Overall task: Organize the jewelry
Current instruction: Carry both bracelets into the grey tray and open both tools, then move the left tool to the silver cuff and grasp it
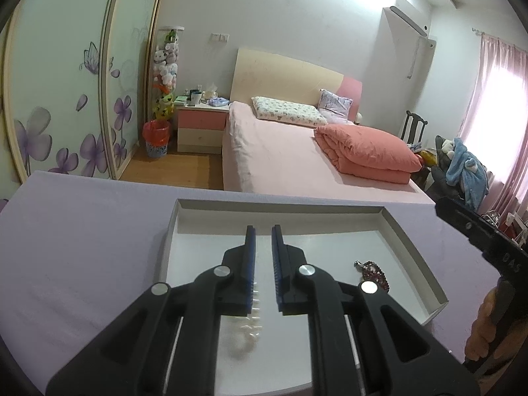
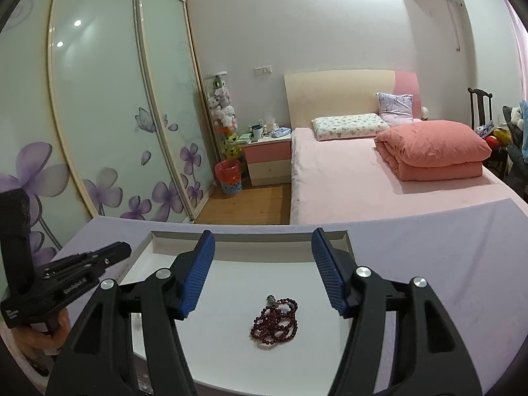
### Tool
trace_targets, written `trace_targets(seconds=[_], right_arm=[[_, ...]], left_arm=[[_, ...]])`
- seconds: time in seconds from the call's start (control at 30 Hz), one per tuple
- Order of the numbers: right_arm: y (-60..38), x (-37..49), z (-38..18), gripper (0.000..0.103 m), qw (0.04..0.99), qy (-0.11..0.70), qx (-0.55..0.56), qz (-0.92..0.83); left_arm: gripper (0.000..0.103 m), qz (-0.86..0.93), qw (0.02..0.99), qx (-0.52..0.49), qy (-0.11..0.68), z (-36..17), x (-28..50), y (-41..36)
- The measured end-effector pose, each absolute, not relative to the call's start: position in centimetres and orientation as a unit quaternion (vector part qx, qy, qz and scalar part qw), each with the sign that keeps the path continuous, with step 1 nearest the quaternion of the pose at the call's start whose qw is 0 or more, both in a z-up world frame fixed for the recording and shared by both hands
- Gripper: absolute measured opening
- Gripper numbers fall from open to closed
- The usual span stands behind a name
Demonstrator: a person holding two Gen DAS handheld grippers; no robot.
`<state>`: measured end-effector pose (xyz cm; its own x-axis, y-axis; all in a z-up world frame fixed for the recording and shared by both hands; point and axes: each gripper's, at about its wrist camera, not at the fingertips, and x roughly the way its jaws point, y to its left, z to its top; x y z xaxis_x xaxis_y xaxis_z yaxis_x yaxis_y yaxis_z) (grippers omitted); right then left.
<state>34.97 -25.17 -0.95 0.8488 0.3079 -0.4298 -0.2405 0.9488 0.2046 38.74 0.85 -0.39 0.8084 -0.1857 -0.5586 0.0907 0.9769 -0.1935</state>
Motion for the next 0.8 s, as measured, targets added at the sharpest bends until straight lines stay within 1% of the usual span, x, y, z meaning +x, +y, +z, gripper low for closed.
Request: trace_targets(seconds=[0.2,0.3,0.47,0.6,0.73,0.8], right_arm=[[-25.4,35.0,-0.9,0.062,0.959,0.235,0.069,0.14],[-25.5,34.8,-0.8,0.062,0.96,0.235,0.068,0.137],[-25.5,33.5,-0.6,0.062,0.96,0.234,0.065,0.136],[-25.3,31.4,-0.5,0.062,0.96,0.235,0.057,0.14],[-25.1,28.6,-0.6,0.062,0.958,0.239,0.047,0.15],[-24.8,26.8,-0.8,0.062,0.956,0.243,0.04,0.157]], left_arm=[[0.013,-0.072,0.946,-0.079,0.305,-0.6,38.6,1.0],[0.017,-0.07,0.947,-0.076,0.303,-0.5,38.3,1.2],[0.018,-0.07,0.947,-0.077,0.303,-0.2,36.7,1.8],[0.024,-0.07,0.948,-0.078,0.3,0.0,34.2,2.8],[0.028,-0.069,0.949,-0.082,0.297,0.1,30.6,3.8],[0.032,-0.07,0.949,-0.084,0.296,-0.1,28.3,4.2]])
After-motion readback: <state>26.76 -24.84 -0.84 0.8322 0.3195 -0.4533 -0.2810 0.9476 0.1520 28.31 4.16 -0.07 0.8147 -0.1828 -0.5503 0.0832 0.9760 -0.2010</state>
